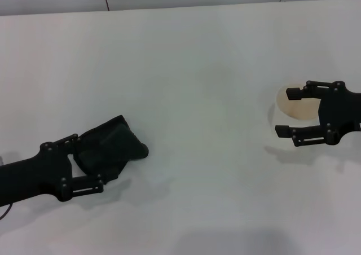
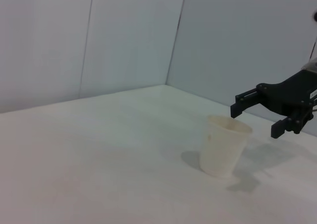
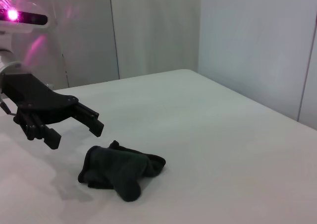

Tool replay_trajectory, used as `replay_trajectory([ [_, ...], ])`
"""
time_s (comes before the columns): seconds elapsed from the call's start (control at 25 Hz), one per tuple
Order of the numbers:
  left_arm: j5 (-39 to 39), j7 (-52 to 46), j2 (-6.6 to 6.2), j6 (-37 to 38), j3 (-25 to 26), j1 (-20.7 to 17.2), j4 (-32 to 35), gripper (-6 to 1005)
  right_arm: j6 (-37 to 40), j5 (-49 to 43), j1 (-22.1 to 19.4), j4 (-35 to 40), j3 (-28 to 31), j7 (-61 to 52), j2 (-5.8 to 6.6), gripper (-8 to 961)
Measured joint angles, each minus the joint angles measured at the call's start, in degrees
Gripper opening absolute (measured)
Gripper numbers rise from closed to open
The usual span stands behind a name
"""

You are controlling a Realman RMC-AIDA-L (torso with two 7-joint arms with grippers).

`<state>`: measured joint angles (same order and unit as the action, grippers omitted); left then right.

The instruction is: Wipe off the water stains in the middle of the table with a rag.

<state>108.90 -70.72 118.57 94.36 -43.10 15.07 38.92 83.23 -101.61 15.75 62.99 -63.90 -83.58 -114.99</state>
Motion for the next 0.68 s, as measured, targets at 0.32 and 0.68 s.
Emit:
replay_trajectory([
  [0.32,0.0,-0.14,-0.11,0.18,-0.04,-0.1,-0.05,887,-0.02,-0.04,-0.11,-0.02,0.0,0.34,0.03,859],
  [0.68,0.08,-0.76,-0.12,0.41,-0.4,0.26,-0.07,887,-0.09,-0.08,-0.11,-0.01,0.0,0.7,0.03,859],
])
